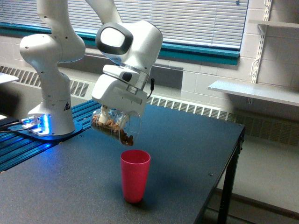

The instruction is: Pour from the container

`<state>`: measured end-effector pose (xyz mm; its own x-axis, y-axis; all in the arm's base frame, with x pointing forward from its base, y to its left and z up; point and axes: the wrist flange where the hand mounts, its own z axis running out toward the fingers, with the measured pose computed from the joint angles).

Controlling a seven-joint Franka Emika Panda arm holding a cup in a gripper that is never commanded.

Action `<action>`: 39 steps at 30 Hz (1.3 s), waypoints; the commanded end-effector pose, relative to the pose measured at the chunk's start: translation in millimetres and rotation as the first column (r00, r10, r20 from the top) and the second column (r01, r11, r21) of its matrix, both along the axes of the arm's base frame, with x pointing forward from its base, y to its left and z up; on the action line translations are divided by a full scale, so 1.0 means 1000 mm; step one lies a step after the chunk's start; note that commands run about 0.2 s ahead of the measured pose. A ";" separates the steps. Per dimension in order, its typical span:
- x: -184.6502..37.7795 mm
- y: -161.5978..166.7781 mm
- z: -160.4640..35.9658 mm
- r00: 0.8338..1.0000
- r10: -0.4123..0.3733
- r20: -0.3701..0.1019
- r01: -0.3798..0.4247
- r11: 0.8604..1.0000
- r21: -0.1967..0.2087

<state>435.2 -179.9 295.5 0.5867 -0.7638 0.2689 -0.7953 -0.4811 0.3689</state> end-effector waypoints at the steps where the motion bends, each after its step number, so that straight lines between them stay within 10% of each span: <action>1: 0.005 0.001 0.002 1.000 -0.008 -0.008 0.007 1.000 -0.022; 39: 0.016 -0.003 -0.003 0.995 0.005 -0.097 -0.010 0.998 -0.054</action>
<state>446.1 -183.6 290.4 0.6021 -0.7591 0.2475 -0.7636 -0.4570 0.4561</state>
